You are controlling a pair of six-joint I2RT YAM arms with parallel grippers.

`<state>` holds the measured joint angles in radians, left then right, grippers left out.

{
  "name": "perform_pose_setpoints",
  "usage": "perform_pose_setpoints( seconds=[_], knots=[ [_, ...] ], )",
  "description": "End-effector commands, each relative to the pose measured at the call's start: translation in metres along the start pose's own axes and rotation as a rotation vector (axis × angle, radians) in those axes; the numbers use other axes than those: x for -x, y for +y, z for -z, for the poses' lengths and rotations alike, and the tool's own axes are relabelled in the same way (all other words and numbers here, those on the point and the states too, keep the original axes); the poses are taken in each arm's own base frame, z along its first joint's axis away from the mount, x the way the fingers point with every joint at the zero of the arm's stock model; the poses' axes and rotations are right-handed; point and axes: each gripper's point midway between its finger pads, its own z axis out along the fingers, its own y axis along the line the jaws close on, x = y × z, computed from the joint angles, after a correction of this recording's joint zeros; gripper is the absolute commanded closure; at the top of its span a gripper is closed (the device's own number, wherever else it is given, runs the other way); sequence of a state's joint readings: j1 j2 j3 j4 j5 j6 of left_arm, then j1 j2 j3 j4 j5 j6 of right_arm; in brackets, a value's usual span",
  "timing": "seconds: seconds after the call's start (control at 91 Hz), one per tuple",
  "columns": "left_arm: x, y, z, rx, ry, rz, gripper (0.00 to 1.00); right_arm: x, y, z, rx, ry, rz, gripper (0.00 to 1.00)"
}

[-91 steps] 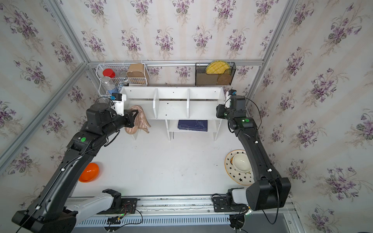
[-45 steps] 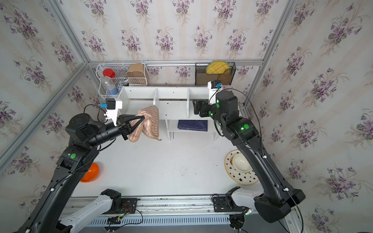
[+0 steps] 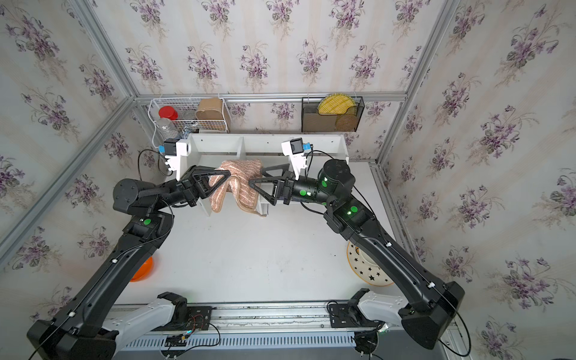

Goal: Wipe the bookshelf clean with a cloth
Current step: Adjust the cleaning item.

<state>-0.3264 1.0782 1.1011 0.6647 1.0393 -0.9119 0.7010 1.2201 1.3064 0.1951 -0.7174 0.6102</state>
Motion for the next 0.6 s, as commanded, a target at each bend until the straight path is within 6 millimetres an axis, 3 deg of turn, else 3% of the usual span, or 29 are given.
perform_pose_setpoints(
  seconds=[0.0, 0.132, 0.297, 0.593],
  knots=[
    [0.009, -0.018, 0.001, -0.062, -0.027, -0.053, 1.00, 0.009, 0.042, 0.000, 0.188, -0.003, 0.027, 0.03],
    [0.013, -0.016, -0.001, -0.074, -0.040, -0.049, 1.00, 0.010, 0.039, -0.011, 0.164, 0.004, 0.030, 0.07],
    [0.014, -0.015, -0.004, -0.117, -0.041, -0.019, 1.00, 0.010, 0.019, -0.033, 0.064, 0.029, 0.031, 0.10],
    [0.021, -0.036, -0.002, -0.238, -0.053, -0.012, 1.00, 0.001, -0.004, -0.049, 0.001, 0.051, 0.024, 0.11]
  ],
)
